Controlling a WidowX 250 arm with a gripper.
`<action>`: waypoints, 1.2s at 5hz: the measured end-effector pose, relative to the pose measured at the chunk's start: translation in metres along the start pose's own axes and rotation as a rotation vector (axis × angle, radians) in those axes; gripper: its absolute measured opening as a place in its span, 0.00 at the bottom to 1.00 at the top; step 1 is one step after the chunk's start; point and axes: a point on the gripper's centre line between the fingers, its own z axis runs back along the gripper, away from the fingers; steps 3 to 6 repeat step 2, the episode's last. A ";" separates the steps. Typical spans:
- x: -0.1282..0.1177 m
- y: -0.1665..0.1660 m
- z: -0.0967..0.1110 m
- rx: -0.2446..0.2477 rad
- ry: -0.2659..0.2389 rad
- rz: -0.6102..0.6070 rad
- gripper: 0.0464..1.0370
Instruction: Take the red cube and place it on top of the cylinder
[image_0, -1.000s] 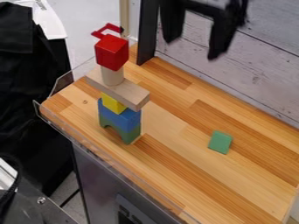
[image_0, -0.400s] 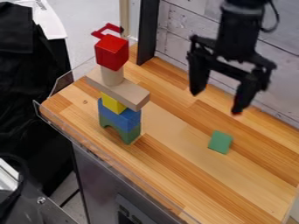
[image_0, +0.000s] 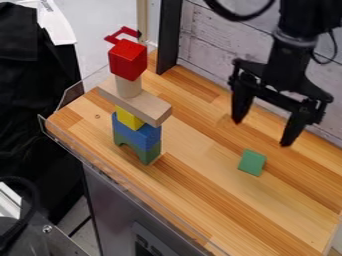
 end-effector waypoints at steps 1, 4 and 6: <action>0.006 -0.004 -0.001 -0.013 -0.046 0.093 0.96; 0.008 -0.003 -0.006 -0.018 -0.072 0.166 0.96; 0.008 -0.003 -0.006 -0.018 -0.072 0.166 0.96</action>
